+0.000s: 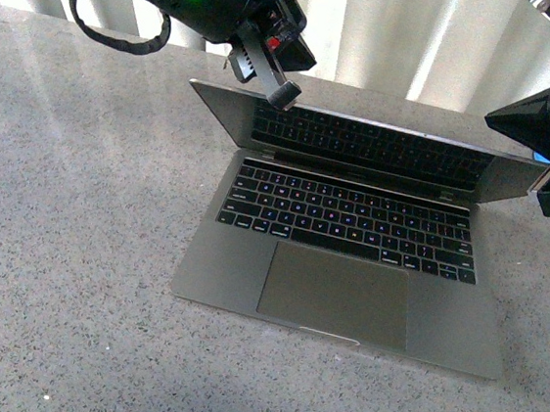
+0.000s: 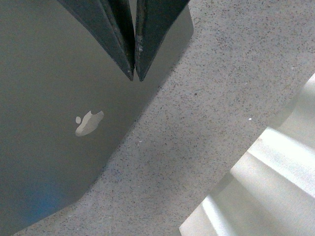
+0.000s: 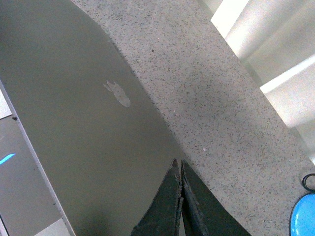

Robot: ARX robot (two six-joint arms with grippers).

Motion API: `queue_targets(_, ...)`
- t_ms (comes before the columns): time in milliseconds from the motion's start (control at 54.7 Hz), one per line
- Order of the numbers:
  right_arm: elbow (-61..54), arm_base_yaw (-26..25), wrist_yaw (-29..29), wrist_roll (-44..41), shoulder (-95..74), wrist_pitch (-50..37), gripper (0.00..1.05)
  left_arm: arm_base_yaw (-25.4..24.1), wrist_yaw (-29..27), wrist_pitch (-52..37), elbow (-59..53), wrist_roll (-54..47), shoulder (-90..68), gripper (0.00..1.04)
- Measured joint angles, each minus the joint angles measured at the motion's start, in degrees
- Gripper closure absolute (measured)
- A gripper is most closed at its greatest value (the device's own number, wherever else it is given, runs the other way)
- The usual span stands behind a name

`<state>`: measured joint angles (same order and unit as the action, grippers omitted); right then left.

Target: Close laptop

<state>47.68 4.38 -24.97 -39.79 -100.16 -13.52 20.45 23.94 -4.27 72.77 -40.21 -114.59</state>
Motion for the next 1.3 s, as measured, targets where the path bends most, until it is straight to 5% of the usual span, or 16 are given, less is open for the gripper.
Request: queue_targets(1299, -7.2, 0.4, 0.4, 0.2, 0.2, -3.2, 1.04, 2.6, 2.0, -5.4, -11.7, 6.0, 2.0, 1.01)
